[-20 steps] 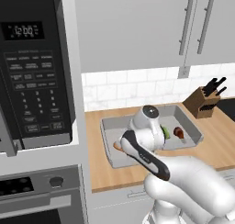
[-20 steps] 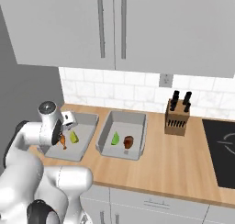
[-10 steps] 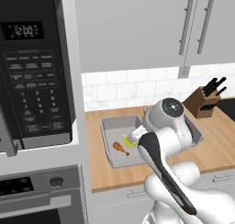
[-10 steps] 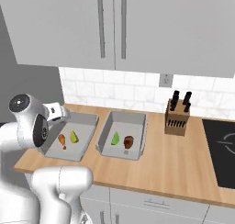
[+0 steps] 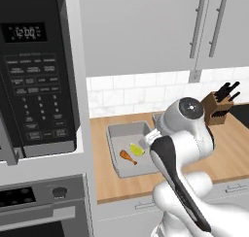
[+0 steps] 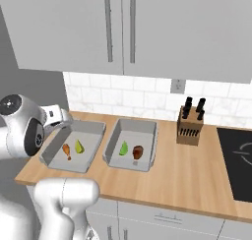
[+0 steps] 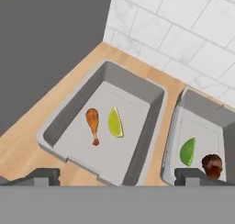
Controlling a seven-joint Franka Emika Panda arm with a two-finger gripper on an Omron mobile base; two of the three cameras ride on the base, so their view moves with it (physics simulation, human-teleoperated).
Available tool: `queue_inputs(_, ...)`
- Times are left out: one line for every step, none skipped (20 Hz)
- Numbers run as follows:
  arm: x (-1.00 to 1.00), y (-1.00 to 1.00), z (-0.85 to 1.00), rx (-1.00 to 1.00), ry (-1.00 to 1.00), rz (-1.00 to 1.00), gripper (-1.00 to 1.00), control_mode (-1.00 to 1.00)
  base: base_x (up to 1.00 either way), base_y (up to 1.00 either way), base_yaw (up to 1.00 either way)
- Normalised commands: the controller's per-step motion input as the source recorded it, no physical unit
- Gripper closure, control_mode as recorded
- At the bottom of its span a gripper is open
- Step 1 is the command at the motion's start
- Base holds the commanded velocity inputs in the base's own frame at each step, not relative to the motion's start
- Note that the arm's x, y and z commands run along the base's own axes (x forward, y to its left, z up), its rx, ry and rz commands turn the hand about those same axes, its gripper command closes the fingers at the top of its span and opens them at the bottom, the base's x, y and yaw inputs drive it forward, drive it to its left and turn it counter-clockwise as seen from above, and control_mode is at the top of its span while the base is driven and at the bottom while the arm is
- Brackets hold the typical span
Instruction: Place one lemon wedge and one chicken drumstick in each tupperware on the nearby counter, to pack two identical lunches.
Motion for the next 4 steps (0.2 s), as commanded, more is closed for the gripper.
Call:
queue_inputs(-0.08,-0.06,0.00,0.00,0.00,0.00,-1.00,-1.00,0.00,0.00,0.00)
queue_inputs(-0.15,-0.10,0.00,0.00,0.00,0.00,-1.00,-1.00,0.00,0.00,0.00)
queue_inputs(-0.17,-0.18,0.00,0.00,0.00,0.00,-1.00,-1.00,0.00,0.00,0.00)
queue_inputs(-0.16,-0.17,0.00,0.00,0.00,0.00,-1.00,-1.00,0.00,0.00,0.00)
